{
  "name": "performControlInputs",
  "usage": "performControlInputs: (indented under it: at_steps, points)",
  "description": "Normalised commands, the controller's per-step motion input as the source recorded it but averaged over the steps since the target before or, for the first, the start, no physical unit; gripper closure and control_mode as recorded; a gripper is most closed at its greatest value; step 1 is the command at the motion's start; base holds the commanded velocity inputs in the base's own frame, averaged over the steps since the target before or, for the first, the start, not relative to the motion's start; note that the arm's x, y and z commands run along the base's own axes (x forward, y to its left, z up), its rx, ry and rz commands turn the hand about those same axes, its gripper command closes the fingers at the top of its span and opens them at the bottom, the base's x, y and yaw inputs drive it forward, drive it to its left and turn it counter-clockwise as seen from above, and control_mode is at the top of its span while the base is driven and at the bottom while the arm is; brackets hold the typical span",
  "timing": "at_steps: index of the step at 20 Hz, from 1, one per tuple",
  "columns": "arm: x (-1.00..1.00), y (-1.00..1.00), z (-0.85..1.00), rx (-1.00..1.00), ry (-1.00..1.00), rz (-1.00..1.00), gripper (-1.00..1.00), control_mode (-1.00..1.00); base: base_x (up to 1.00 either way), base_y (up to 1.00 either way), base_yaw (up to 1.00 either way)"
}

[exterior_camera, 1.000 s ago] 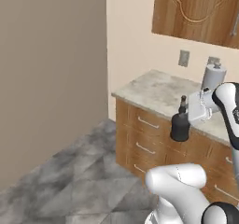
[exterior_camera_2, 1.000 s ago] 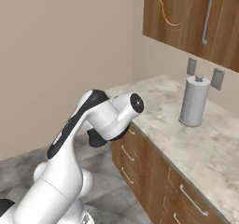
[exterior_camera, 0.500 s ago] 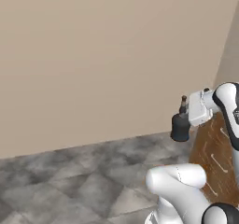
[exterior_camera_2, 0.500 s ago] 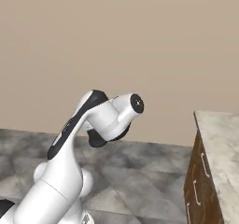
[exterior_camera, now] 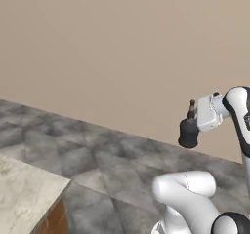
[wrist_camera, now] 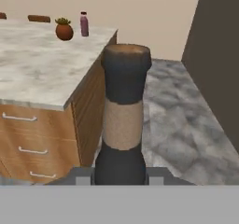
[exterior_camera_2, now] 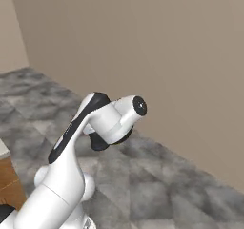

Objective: Place the drinks on the dining counter in a tight cluster.

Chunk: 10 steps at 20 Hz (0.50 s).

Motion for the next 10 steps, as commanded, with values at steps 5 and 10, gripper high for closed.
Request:
performControlInputs:
  at_steps: [5,10]
  points:
    - [0.0,0.0,0.0,0.0,0.0,0.0,1.0,1.0,0.23,-0.08,0.9]
    - [0.0,0.0,0.0,0.0,0.0,0.0,1.0,1.0,0.36,-1.0,0.48]
